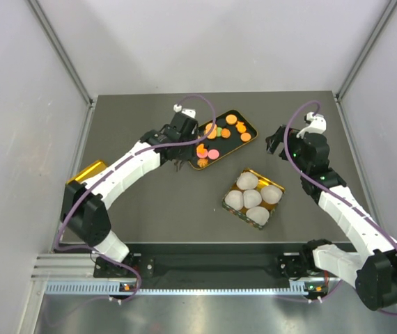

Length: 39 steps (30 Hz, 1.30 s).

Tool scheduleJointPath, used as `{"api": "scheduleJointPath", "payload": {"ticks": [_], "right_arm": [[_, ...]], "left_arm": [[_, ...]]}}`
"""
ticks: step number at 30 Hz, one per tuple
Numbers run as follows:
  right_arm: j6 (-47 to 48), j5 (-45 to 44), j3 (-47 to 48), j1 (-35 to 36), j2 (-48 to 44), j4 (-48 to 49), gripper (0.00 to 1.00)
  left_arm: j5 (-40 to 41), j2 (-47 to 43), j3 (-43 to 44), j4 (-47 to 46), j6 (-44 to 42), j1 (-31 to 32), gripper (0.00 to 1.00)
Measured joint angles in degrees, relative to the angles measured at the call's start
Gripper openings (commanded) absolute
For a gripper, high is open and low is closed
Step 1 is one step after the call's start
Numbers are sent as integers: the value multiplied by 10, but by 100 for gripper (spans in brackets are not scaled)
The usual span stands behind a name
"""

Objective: Pack the cookies

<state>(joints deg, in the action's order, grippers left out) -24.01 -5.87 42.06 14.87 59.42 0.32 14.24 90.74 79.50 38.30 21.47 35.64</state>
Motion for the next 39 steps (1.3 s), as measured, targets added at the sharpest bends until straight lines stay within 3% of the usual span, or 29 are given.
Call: {"api": "scheduleJointPath", "payload": {"ticks": [39], "right_arm": [[0,11,0,0,0,0,100]], "left_arm": [[16,73,4,7,10,20,53]]}}
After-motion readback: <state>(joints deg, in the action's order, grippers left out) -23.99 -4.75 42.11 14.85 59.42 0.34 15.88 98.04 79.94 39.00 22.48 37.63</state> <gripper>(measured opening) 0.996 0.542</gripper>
